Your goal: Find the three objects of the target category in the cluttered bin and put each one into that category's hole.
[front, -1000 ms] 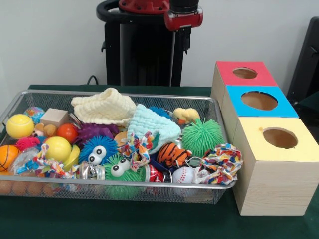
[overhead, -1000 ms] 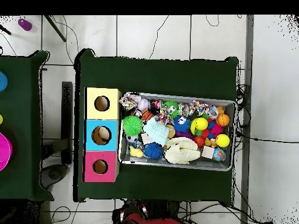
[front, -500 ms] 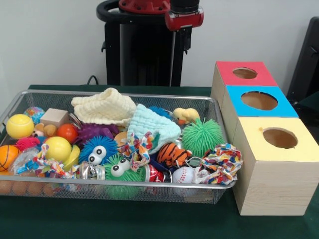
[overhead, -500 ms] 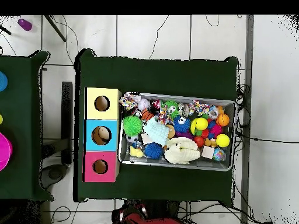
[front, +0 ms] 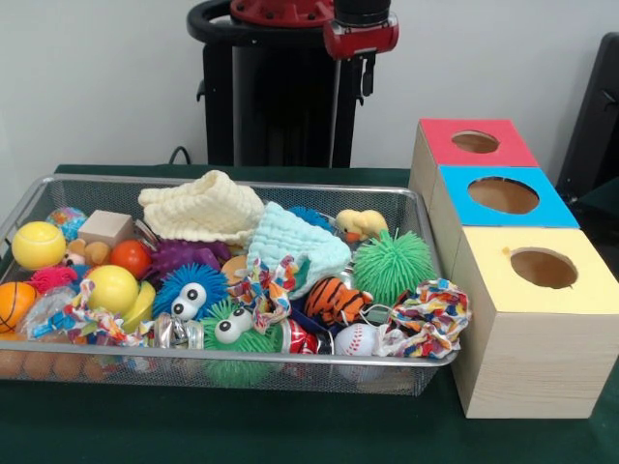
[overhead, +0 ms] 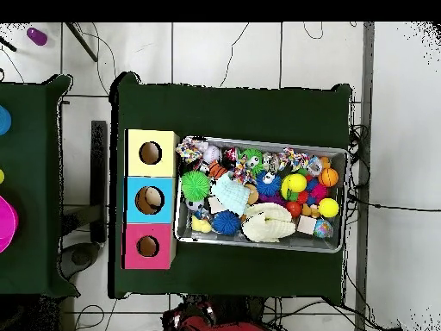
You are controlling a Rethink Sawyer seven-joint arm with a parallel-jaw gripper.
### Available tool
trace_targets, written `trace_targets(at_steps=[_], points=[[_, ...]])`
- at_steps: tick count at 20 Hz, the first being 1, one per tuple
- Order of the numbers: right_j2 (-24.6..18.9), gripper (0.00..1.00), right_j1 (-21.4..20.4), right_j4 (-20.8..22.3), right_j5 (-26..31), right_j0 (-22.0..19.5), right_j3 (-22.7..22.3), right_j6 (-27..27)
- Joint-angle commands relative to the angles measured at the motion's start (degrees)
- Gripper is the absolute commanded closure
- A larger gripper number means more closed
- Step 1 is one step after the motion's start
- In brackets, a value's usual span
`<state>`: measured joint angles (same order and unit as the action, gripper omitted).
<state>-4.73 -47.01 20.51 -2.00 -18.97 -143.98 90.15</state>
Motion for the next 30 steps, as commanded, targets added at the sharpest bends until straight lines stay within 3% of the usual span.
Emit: trace_targets(at_steps=[1,8,12,30], points=[[-1.8,1.00,3.1,-1.4,3.1,0.3,10.1,6.8],[0.0,1.00,9.2,-1.8,-1.9,2.5,13.0,8.5],[1.9,1.00,10.4,-2.8,-1.4,5.1,14.8,8.9],[4.7,1.00,9.7,-4.0,-0.9,9.2,15.4,10.0]])
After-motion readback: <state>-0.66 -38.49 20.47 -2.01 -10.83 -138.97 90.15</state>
